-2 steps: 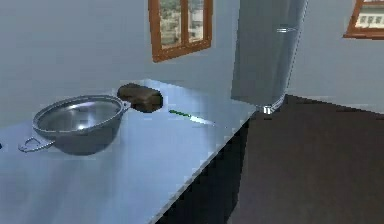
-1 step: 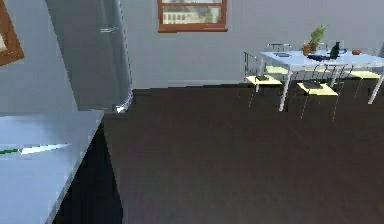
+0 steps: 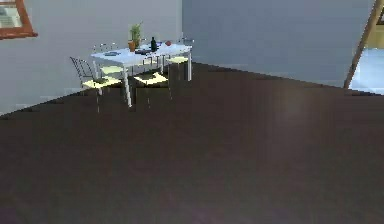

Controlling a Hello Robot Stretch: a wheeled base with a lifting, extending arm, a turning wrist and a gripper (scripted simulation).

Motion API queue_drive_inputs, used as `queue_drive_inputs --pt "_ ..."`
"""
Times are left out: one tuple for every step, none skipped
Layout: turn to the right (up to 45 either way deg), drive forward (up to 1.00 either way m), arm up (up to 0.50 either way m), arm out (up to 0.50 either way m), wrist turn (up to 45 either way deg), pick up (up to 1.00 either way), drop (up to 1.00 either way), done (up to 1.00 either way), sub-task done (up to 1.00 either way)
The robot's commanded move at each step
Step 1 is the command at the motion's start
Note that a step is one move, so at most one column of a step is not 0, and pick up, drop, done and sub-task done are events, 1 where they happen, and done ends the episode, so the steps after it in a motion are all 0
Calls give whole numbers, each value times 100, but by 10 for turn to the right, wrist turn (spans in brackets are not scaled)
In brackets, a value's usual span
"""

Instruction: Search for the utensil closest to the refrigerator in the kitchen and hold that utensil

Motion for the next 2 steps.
queue_drive_inputs --pt "330 0 0 0 0 0 0 0 0" --pt "0 25 0 0 0 0 0 0 0"
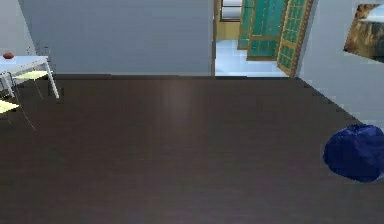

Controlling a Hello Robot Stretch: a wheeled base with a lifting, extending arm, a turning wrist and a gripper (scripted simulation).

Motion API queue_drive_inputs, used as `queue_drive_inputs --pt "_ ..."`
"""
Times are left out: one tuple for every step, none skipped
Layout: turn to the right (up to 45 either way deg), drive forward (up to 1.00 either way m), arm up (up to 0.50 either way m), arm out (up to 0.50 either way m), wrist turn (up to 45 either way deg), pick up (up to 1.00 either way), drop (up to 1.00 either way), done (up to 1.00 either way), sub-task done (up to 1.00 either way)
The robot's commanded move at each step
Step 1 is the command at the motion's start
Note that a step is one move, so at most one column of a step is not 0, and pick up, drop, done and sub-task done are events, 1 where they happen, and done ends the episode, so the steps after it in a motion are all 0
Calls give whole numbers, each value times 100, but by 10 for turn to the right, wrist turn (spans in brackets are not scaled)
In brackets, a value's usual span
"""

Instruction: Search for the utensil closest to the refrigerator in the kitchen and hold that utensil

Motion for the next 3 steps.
queue_drive_inputs --pt "-450 0 0 0 0 0 0 0 0" --pt "-420 0 0 0 0 0 0 0 0" --pt "0 100 0 0 0 0 0 0 0"
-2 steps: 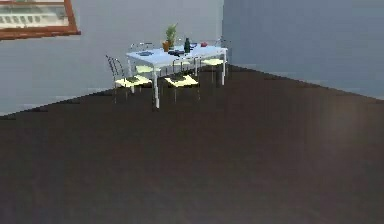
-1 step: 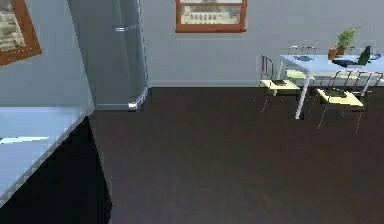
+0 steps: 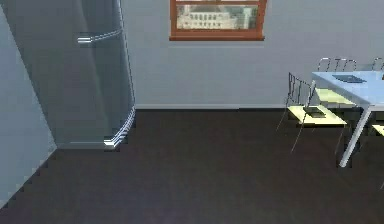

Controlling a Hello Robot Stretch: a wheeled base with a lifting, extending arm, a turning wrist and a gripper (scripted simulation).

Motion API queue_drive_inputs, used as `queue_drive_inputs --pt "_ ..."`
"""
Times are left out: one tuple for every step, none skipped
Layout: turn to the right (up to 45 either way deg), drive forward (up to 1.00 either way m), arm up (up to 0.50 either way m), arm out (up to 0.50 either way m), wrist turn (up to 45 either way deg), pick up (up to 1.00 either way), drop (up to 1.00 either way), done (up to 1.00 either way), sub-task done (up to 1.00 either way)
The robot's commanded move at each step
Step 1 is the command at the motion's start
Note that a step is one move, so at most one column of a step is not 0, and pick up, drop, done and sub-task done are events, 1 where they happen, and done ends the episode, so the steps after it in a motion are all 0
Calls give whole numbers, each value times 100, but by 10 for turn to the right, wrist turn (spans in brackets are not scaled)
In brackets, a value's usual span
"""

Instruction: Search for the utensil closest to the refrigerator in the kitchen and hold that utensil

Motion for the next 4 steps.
queue_drive_inputs --pt "0 100 0 0 0 0 0 0 0" --pt "-60 0 0 0 0 0 0 0 0" --pt "0 50 0 0 0 0 0 0 0" --pt "-450 0 0 0 0 0 0 0 0"
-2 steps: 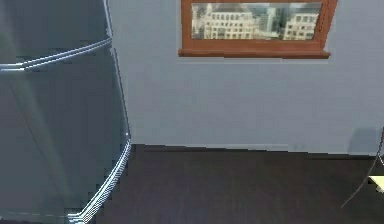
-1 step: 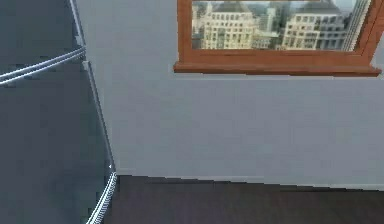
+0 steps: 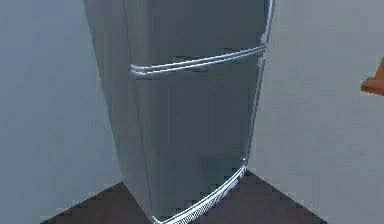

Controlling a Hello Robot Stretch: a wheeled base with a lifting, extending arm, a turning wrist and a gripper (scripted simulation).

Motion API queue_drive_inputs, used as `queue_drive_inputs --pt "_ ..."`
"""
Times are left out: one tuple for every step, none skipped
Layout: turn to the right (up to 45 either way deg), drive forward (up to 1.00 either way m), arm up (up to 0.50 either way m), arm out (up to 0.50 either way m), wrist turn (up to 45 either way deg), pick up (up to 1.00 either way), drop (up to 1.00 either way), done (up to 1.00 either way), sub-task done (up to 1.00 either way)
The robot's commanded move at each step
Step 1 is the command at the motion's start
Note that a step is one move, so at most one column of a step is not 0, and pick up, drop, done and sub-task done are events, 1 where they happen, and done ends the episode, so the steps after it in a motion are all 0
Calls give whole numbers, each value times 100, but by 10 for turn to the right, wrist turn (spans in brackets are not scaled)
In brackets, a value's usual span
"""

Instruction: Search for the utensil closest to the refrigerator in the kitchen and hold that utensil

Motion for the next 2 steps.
queue_drive_inputs --pt "-450 0 0 0 0 0 0 0 0" --pt "-450 0 0 0 0 0 0 0 0"
